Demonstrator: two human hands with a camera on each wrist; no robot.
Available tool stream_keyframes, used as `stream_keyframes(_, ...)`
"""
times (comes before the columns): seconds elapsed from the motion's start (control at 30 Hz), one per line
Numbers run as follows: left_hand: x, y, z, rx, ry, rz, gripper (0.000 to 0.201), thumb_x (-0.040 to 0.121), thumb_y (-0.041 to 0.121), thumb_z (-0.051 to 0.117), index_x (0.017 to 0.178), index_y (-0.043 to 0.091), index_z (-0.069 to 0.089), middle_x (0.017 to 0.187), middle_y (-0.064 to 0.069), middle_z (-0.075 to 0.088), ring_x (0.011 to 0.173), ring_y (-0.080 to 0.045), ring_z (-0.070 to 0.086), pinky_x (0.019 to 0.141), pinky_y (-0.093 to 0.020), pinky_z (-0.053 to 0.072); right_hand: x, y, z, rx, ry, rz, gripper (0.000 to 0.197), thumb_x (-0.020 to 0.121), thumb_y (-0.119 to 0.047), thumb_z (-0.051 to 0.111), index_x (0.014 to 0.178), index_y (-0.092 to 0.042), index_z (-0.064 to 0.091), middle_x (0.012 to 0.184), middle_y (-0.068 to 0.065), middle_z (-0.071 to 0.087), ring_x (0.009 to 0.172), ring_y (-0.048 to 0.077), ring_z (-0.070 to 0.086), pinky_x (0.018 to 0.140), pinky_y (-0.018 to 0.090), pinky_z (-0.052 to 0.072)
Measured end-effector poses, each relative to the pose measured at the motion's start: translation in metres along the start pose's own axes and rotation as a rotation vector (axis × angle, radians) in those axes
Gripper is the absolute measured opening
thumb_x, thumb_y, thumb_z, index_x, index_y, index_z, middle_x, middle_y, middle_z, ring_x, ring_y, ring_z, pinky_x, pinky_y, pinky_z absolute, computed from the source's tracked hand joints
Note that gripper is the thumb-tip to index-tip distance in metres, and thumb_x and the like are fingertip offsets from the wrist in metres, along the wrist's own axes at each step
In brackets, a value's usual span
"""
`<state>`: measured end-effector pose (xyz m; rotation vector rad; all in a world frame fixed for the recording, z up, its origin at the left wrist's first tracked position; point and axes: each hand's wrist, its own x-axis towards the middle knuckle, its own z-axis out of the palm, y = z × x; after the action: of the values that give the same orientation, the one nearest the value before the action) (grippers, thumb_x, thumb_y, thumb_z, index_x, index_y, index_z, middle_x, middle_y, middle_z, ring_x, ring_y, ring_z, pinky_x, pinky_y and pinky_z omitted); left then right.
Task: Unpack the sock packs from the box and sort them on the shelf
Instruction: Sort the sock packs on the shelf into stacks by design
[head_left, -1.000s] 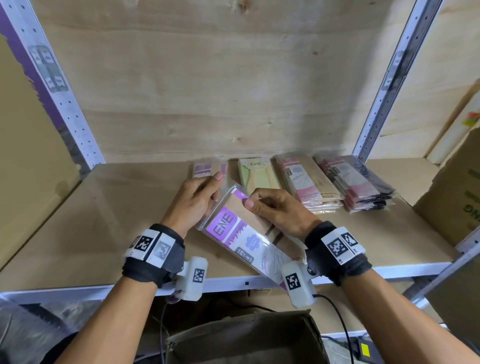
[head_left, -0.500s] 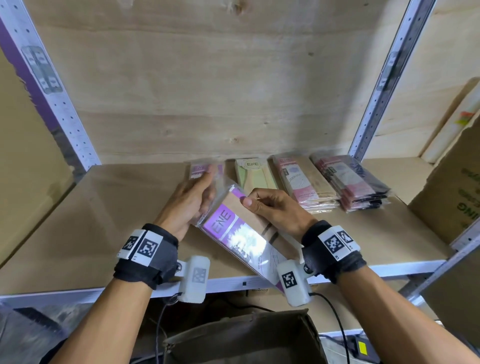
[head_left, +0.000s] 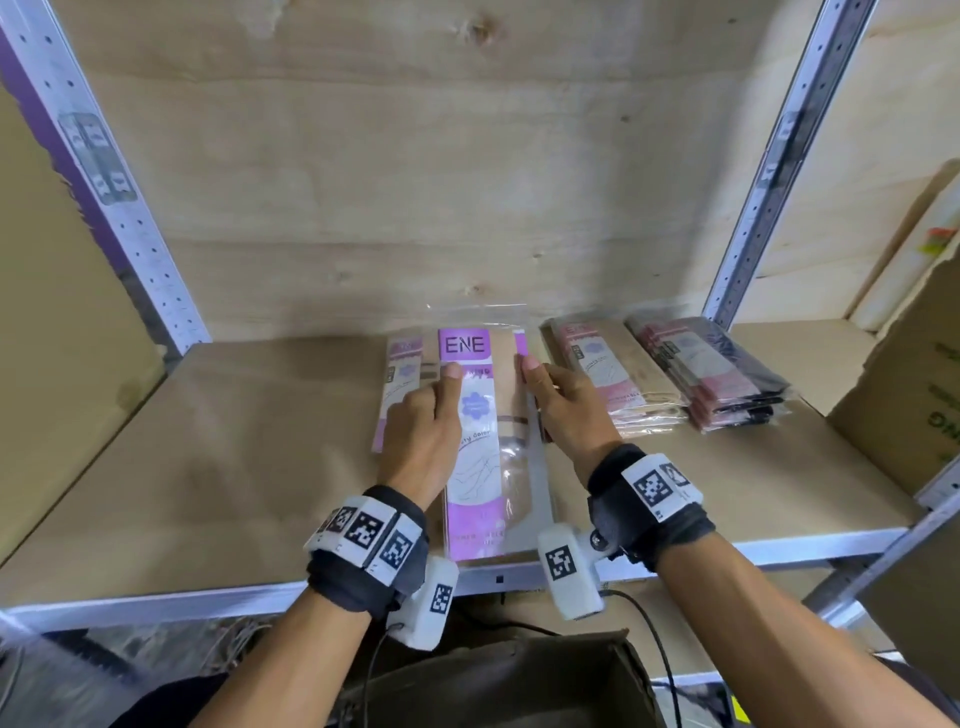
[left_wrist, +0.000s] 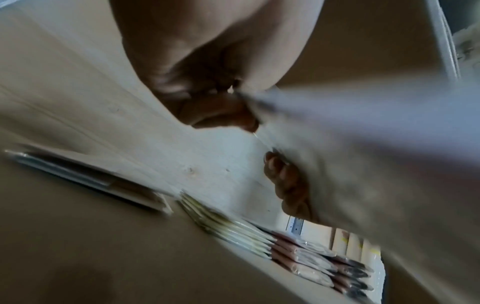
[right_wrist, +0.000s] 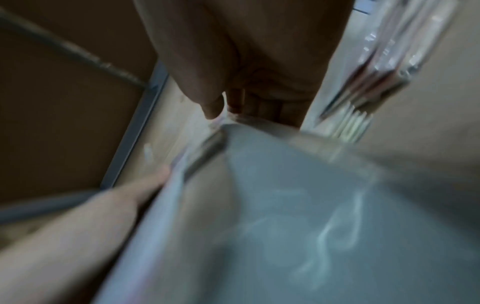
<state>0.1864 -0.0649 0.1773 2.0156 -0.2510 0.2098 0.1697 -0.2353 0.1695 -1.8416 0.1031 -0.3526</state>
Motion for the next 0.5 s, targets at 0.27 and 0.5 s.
stream_keyframes(0.27, 0.0032, 0.0023, 0.0023, -0.215, 0.122, -0.011, 0.076, 0.104, 0.055, 0.03, 0.086, -0.015, 0.056, 0.08, -0.032, 0.065, 0.066, -0.043, 0.058, 0.062, -0.048, 0.05, -0.0065, -0.0086, 0.009, 0.257, -0.109, -0.006, 0.067, 0.095, -0.059, 0.049, 0.104, 0.006, 0.063, 0.111, 0.029, 0.067, 0.108, 0.045, 0.064, 0.098, 0.062, 0.048)
stream_keyframes(0.5, 0.0004, 0.001, 0.0027, -0.173, -0.09, 0.0, 0.069, 0.099, 0.066, 0.03, 0.112, 0.011, 0.068, 0.099, -0.016, 0.073, 0.087, -0.029, 0.069, 0.079, -0.045, 0.052, -0.002, -0.0018, 0.0049, 0.24, 0.033, 0.02, 0.062, 0.091, -0.062, 0.052, 0.097, -0.003, 0.07, 0.102, 0.018, 0.074, 0.102, 0.03, 0.07, 0.097, 0.057, 0.051)
